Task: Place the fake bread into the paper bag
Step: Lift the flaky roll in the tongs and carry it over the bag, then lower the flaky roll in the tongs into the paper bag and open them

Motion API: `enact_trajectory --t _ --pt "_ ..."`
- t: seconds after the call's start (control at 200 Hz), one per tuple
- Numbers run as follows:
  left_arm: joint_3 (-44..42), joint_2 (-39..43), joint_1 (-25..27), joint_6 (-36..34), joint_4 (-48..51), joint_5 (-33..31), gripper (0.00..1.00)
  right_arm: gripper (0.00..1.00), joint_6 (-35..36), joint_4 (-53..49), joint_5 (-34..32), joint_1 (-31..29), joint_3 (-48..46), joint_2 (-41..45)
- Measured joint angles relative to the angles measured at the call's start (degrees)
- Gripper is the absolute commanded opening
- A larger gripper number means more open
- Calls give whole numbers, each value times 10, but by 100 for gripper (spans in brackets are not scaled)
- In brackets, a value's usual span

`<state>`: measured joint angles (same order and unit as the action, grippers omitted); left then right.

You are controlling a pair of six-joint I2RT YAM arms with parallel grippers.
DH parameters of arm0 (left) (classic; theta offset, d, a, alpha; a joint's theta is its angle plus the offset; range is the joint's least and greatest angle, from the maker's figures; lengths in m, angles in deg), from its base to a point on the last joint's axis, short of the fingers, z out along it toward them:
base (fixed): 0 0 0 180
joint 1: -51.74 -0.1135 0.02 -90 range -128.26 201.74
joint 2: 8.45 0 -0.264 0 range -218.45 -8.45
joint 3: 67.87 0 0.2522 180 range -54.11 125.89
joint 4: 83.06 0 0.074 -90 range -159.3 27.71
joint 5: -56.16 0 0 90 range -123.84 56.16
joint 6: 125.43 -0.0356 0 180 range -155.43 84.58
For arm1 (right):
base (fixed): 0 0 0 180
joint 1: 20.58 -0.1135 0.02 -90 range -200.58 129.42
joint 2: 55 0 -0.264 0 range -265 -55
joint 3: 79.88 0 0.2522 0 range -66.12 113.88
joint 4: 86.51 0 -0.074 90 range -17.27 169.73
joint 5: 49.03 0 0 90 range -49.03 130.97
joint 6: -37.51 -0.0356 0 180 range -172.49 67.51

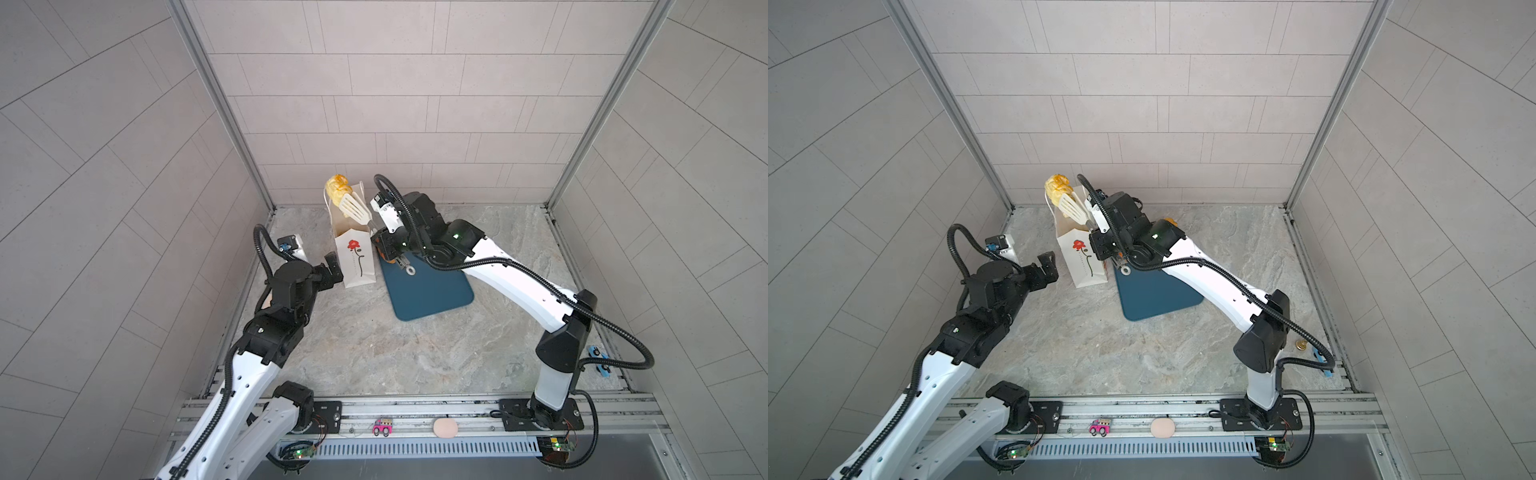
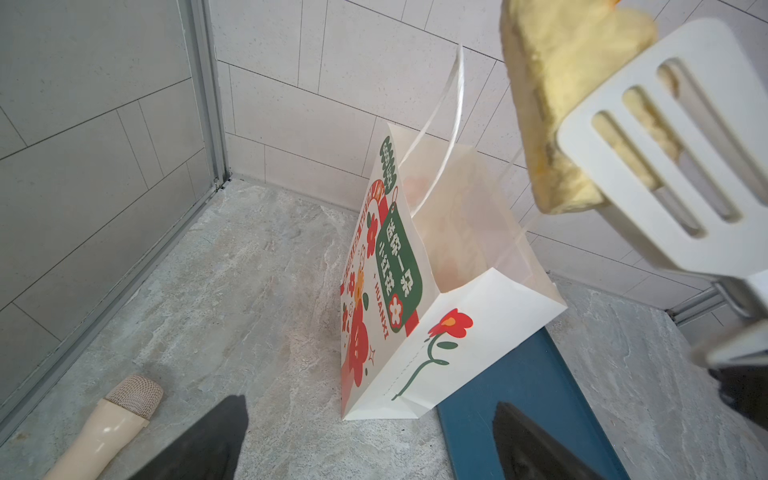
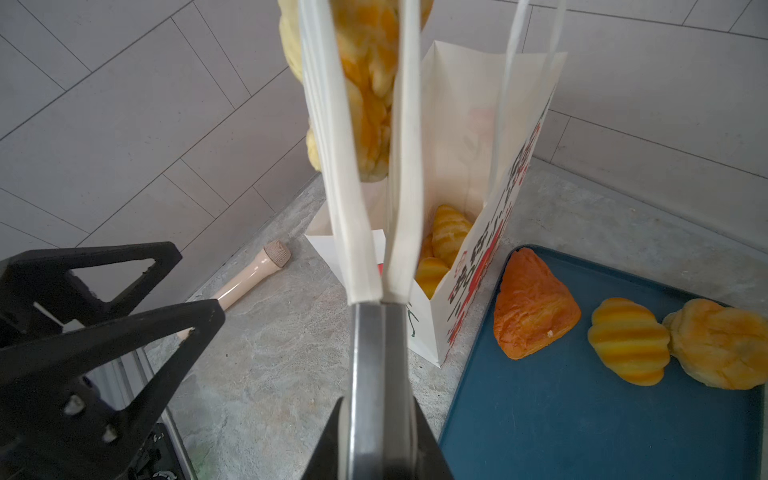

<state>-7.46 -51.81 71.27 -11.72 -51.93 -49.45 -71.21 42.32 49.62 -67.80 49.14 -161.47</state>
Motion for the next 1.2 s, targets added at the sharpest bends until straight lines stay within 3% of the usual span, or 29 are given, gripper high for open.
enact_trajectory --t 0.5,0.741,1.196 --pt "-1 16 0 -2 1 -13 100 26 1 -88 -43 10 113 -89" --pt "-1 19 0 -3 3 -18 100 42 6 -119 -48 11 133 -110" --pt "-3 27 0 -5 15 -27 100 51 13 -126 -50 11 135 -110"
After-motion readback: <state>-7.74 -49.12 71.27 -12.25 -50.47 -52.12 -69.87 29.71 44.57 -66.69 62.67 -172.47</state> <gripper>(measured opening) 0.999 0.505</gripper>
